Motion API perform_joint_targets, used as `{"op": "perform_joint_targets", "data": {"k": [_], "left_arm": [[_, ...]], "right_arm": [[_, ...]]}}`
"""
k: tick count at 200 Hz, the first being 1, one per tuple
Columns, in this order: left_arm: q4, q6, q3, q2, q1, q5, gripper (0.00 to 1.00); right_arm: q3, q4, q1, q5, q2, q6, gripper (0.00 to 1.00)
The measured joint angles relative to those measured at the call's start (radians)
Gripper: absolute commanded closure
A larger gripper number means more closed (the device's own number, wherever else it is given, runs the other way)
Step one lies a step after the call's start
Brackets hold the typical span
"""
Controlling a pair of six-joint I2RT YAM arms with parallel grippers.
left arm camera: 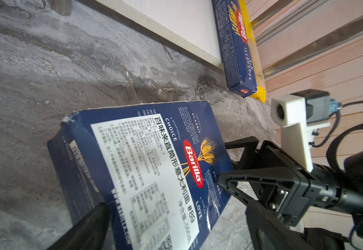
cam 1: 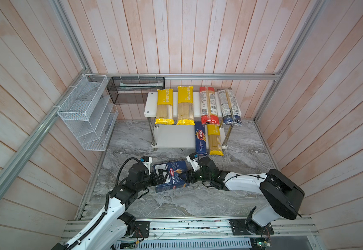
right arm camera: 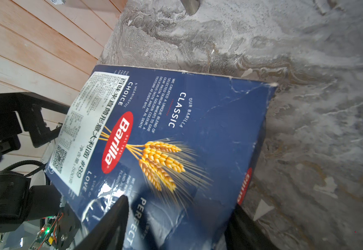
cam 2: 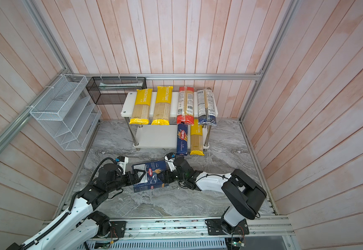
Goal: Arrange pasta packages on shelves
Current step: Pick up the pasta box from the center of the table.
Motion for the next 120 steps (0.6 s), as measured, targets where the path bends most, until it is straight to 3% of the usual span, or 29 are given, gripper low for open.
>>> {"op": "perform_joint_targets", "data": {"k": [120], "left_arm": [[0.03, 0.048, 0.106, 0.081, -0.005, -0.051, 0.0]], "right_arm": [[0.061, -0.039, 0.0, 0.108, -0.071, -0.024, 0.36]]}}
